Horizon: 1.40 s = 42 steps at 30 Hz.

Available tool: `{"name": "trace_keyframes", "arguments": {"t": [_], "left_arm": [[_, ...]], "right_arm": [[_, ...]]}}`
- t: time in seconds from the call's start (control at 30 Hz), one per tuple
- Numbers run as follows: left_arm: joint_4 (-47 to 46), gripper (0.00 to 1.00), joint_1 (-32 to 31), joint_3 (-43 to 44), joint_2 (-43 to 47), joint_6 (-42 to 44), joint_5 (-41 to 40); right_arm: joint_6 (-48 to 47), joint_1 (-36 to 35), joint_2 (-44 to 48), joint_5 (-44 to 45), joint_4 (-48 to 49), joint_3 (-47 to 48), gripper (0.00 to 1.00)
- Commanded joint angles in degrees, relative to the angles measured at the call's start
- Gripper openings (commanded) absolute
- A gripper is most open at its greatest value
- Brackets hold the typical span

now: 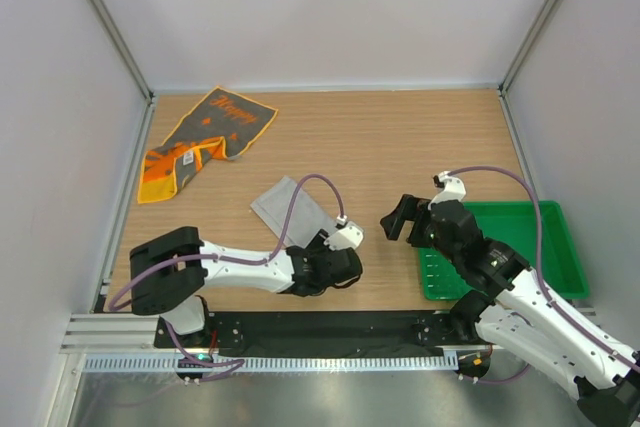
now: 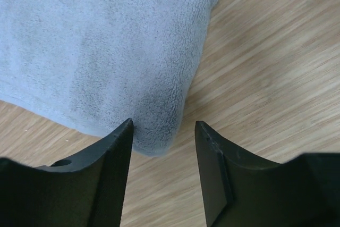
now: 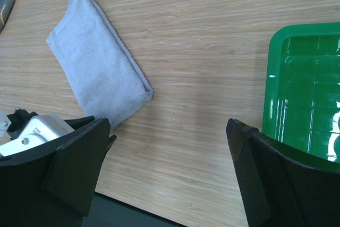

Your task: Roll the towels

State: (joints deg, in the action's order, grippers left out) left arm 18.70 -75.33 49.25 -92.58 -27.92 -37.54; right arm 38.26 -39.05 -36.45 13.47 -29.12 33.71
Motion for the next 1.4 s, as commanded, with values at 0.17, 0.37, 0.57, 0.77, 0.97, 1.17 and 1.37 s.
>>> {"name": "trace_keyframes", "arguments": {"t": [0.17,0.37,0.57,0.77,0.97,1.17,1.37], "left_arm": [[-8.4,0.3,0.1,-5.4,-1.4,-1.3,2.0],[-8.6,0.0,0.2,-5.7,-3.1,-2.1,2.8],[-10.2,0.0,0.2,-8.3,0.7,-3.5,3.1],[-10.4,0.0,0.1,-10.5,4.0,-4.4,3.4],[-10.4,0.0,0.1,-12.0,6.2,-6.3,3.2],[-10.6,0.0,0.1,-13.4,9.1,-7.1,4.1],[-10.5,0.0,0.1,-15.3,12.9,-8.0,3.8]], "right_arm": [[1.2,-0.2,-0.2,-0.2,1.4,-0.5,1.0],[1.4,-0.2,-0.4,-0.9,2.0,-1.2,1.0],[1.6,-0.2,-3.4,-4.1,5.3,-2.8,1.0],[2.1,-0.2,-13.2,-7.3,8.1,-0.8,1.0],[2.8,-0.3,-22.6,-15.3,14.8,0.2,1.0],[4.7,-0.2,-31.7,-22.6,22.8,0.8,1.0],[5.9,-0.4,-40.3,-24.5,28.6,2.9,0.99]]}}
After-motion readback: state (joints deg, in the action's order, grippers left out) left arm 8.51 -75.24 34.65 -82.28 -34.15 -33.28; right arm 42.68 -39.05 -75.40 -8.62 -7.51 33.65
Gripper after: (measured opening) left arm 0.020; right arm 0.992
